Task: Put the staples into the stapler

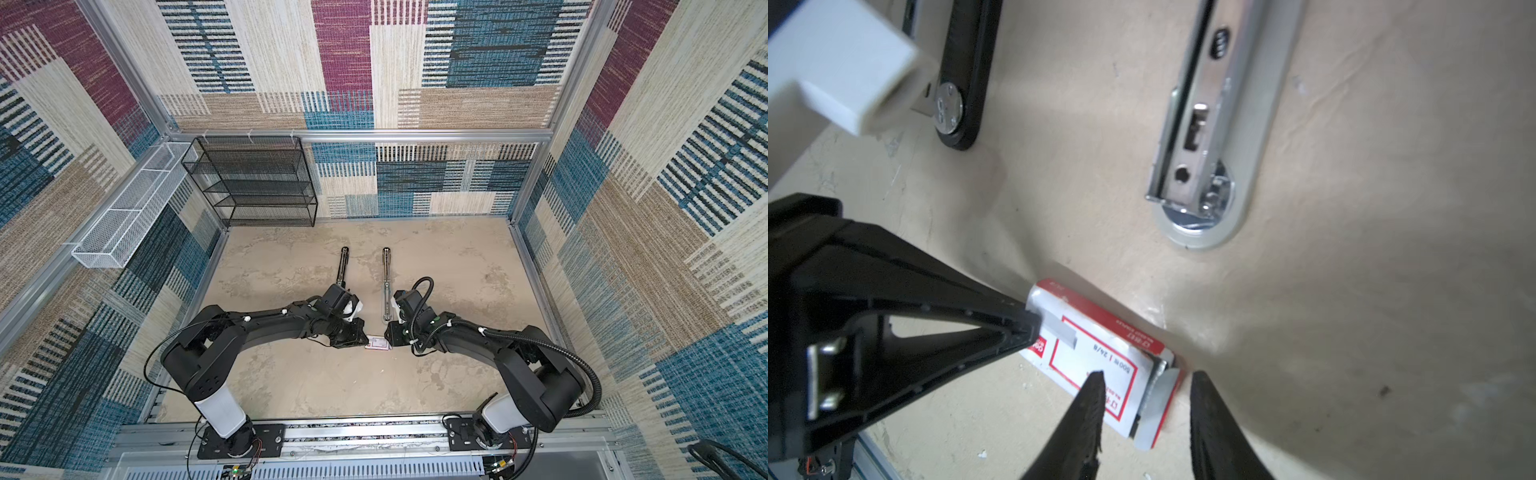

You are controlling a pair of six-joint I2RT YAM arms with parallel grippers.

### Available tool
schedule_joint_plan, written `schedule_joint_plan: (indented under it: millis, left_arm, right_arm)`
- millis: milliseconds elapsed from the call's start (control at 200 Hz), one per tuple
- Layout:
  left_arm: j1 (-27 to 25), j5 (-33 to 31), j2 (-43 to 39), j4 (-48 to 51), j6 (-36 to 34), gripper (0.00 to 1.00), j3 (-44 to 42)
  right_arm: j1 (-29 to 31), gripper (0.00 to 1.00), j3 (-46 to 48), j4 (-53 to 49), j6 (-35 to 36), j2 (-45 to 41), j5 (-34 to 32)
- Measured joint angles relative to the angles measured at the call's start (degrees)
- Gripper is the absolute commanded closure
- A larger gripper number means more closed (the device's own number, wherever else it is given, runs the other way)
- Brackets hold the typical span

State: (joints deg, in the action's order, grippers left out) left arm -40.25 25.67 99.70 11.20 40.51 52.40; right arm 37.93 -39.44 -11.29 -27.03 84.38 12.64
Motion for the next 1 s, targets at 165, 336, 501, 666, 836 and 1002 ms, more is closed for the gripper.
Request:
schedule_joint_plan:
  millis: [165,336,501,666,836,1002]
  left_arm:
    - [0.1,-0.6,-1.9,0.7,0.0,1.0,-1.7]
    - [0.8,-1.6,-3.8,1.1,0.0,1.0,-3.7]
    - [1.4,-1.8,-4.7,1.2,0.0,1.0,-4.7]
    - [1.5,-1.8,-4.7,1.0,0.0,1.0,-5.0]
    - [1.7,-1.8,-5.0,0.9,0.0,1.0,-5.4]
    - [1.9,-1.8,-5.4,1.0,0.0,1.0,-5.7]
  right_arm:
    - [1.3,0.59,-1.2,0.1,0.0,1.6,0.8]
    - [2.4,0.59,-1.9,-0.1,-0.3,3.2,0.8]
    - [4.2,0.6,-3.1,-0.2,-0.7,4.8,0.8]
    - [5.4,0.61,-4.4,-0.6,-1.1,6.4,0.2]
    - [5.7,0.65,-5.2,-2.4,-1.4,7.1,-1.4]
    - [5.9,0.68,-5.8,-3.7,-1.4,7.2,-3.8]
